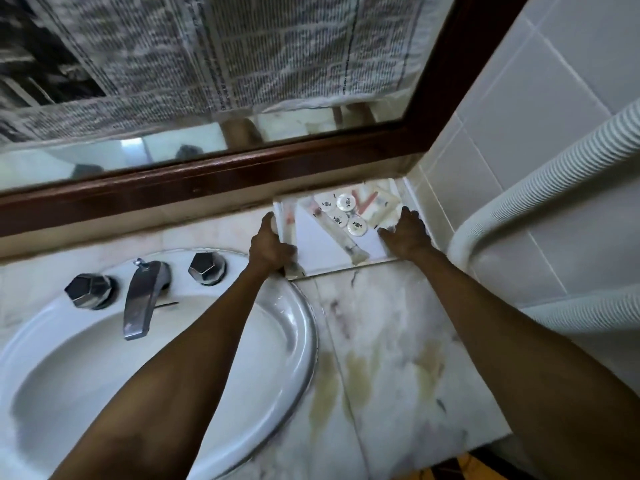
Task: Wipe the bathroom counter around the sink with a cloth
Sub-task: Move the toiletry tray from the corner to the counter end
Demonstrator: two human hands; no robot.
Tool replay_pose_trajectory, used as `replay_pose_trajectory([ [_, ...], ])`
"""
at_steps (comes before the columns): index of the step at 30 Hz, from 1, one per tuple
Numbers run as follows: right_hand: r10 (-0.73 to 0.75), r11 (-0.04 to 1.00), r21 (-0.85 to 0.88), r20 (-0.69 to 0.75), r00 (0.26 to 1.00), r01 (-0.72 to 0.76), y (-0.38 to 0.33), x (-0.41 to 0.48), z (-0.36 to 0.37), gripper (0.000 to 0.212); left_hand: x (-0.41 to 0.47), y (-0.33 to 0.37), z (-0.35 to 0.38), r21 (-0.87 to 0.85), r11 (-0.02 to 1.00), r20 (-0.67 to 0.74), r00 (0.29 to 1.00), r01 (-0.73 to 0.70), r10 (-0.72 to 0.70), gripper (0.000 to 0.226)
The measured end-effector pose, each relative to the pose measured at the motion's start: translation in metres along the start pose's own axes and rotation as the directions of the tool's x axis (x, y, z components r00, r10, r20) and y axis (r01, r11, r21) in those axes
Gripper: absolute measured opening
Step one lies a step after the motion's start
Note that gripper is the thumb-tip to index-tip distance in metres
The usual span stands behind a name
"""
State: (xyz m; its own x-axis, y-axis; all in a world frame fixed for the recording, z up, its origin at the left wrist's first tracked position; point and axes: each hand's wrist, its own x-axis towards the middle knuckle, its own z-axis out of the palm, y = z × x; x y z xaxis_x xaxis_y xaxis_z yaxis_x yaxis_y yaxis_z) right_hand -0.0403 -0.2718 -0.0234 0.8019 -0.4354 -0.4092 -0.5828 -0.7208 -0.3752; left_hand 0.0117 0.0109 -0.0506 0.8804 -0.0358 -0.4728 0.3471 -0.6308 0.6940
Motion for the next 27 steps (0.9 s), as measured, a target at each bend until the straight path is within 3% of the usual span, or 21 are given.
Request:
replay_pose_trajectory([
  [9, 0.093, 0.927, 0.367, -0.03, 0.995, -0.076, 0.0, 0.036, -0.003, 0.089, -0.019, 0.008, -0.009, 0.043, 0.999, -0.022, 1.0, 0.003, -0.003, 0.098],
  [15, -0.051, 0.895, 0.43, -0.161, 0.986, 0.117, -0.016, 0.001, 0.004, 0.079, -0.067, -0.009, -0.032, -0.009, 0.999, -0.136, 0.99, -0.032, 0.03, 0.1],
  [27, -0.325, 0.755, 0.544, -0.175, 0.929, 0.366, -0.109, -0.091, 0.025, 0.072, -0.183, -0.064, -0.136, -0.148, 0.985, -0.358, 0.933, -0.093, 0.035, 0.093],
])
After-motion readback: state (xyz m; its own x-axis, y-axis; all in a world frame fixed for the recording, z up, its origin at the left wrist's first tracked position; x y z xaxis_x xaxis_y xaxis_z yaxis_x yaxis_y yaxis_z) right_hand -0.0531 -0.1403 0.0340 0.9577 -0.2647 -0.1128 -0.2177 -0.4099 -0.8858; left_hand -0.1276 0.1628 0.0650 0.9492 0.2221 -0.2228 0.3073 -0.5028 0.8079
